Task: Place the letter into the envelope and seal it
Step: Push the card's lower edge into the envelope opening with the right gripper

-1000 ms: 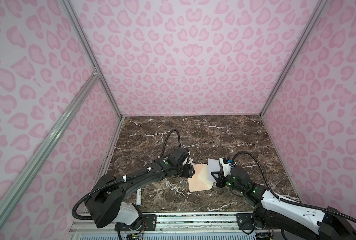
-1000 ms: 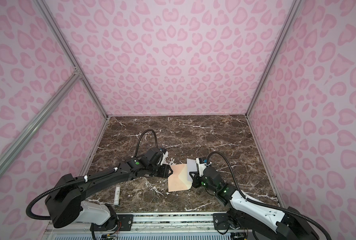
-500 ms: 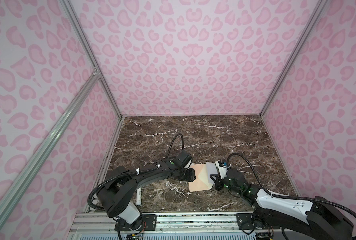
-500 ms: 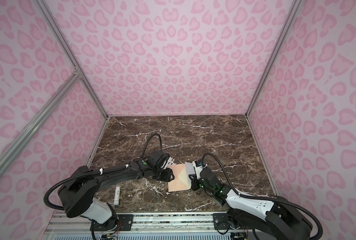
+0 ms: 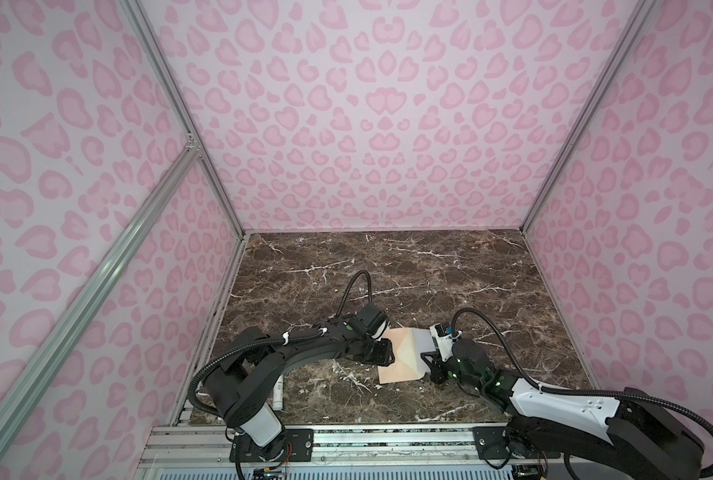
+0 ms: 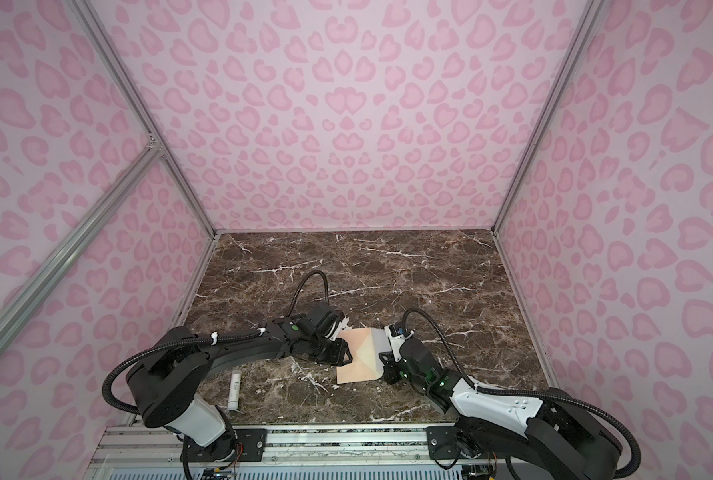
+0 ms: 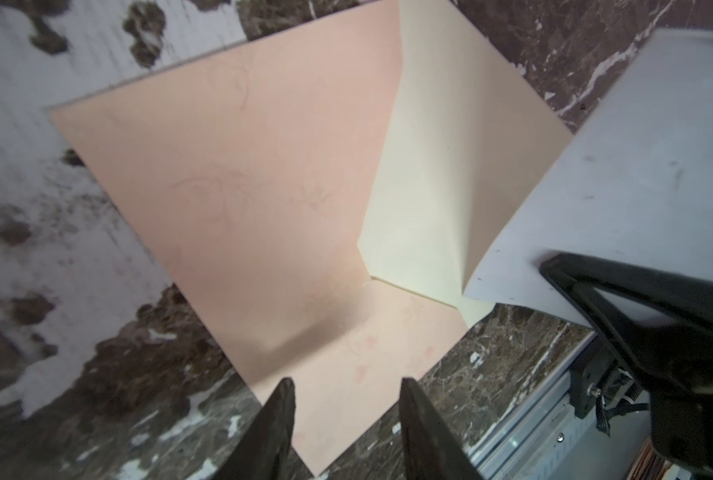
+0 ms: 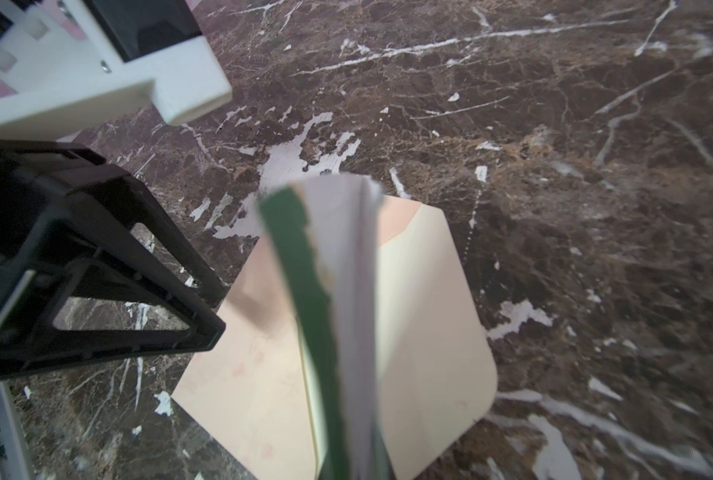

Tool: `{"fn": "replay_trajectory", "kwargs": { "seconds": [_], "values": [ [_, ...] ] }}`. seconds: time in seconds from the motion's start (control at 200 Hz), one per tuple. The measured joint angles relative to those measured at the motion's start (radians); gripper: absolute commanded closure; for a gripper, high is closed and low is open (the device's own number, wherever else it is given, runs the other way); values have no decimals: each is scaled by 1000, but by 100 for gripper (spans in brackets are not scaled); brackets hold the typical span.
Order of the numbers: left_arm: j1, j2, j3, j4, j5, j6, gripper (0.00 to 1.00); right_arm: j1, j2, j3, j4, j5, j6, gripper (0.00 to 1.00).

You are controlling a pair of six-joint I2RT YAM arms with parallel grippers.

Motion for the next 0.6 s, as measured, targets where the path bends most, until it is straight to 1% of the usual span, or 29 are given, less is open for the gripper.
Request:
{"fn": "replay_trajectory", "kwargs": {
  "seconds": [0.6],
  "values": [
    [2,32,-34,45,18,-3,60,8,20,-5,-6,-11,11,100]
  ]
}}
